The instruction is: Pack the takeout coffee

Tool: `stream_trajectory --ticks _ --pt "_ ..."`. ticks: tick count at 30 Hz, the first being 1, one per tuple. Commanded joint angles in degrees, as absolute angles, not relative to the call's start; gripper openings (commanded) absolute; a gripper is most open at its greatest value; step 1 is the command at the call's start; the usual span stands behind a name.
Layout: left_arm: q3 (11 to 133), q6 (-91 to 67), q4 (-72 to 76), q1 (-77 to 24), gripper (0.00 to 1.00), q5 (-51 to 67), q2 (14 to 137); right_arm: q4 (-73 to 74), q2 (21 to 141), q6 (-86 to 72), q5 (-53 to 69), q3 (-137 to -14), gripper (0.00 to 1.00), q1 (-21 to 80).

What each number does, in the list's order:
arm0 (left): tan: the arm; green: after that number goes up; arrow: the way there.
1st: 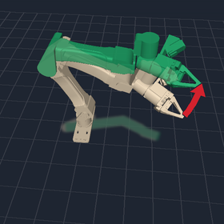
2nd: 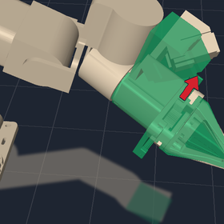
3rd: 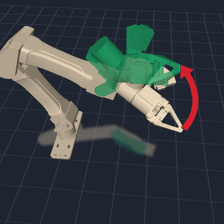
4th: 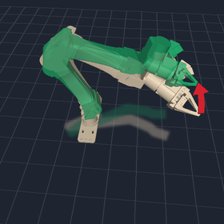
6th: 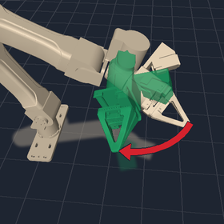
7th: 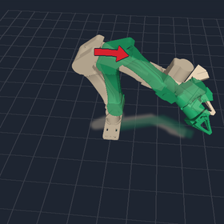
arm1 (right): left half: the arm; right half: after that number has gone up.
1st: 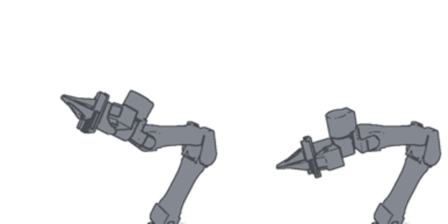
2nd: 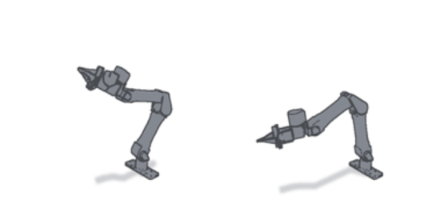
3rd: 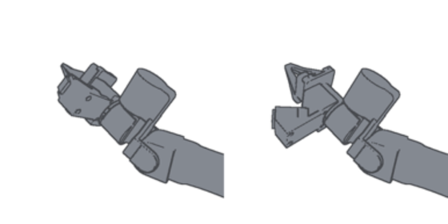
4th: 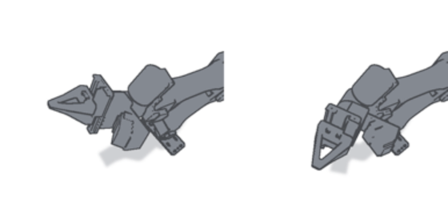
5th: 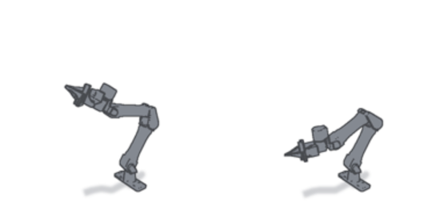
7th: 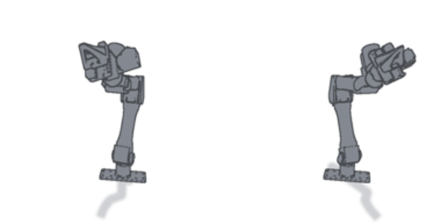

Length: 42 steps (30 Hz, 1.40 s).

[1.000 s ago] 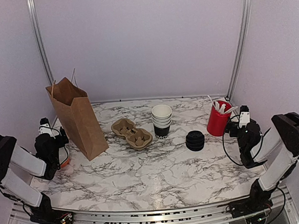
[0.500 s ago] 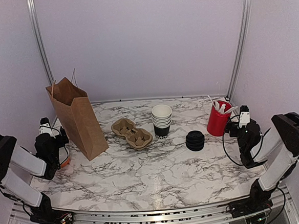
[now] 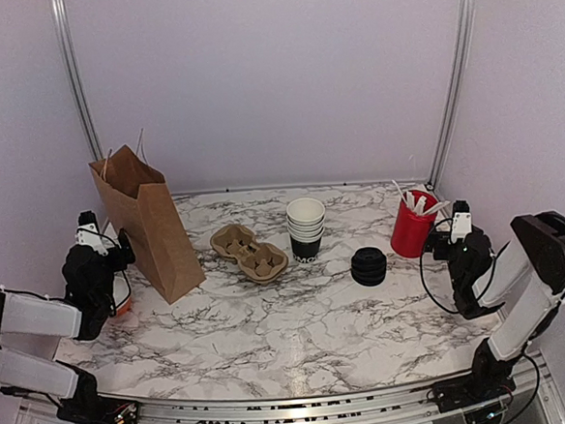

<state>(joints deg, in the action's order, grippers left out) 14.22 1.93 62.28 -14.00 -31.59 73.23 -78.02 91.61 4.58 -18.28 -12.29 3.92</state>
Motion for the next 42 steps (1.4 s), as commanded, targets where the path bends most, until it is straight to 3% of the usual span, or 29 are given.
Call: stream_trajectory --ticks 1,9,15,25,31,37,42 --pt "16.3 -4.1 52.6 -16.0 0.99 -31.6 65.9 -80.4 92.2 4.2 -17.7 -12.4 1.00 3.5" --pt "17.5 -17.0 34.6 -19.0 0.99 -25.8 53.5 -81.4 92.0 3.9 -21.5 -11.9 1.00 4.1" --pt "15.3 -20.9 25.0 -26.9 0.99 -25.8 46.3 -84.5 91.5 5.7 -25.9 -10.5 1.00 6.7" --pt "13.0 -24.1 20.0 -38.3 0.99 -24.6 47.1 -79.3 90.3 4.6 -22.1 -12.4 1.00 5.0" --pt "14.3 -23.7 20.7 -45.9 0.99 -25.4 49.9 -60.0 79.6 5.6 -21.9 -18.8 1.00 6.1" --pt "22.4 -21.4 19.4 -50.7 0.99 -24.6 58.6 -38.4 64.0 -4.0 -23.7 -22.7 1.00 11.5" --pt "29.9 -20.1 18.6 -52.4 0.99 -25.8 64.6 -20.7 54.8 -10.0 -34.1 -23.5 1.00 21.0"
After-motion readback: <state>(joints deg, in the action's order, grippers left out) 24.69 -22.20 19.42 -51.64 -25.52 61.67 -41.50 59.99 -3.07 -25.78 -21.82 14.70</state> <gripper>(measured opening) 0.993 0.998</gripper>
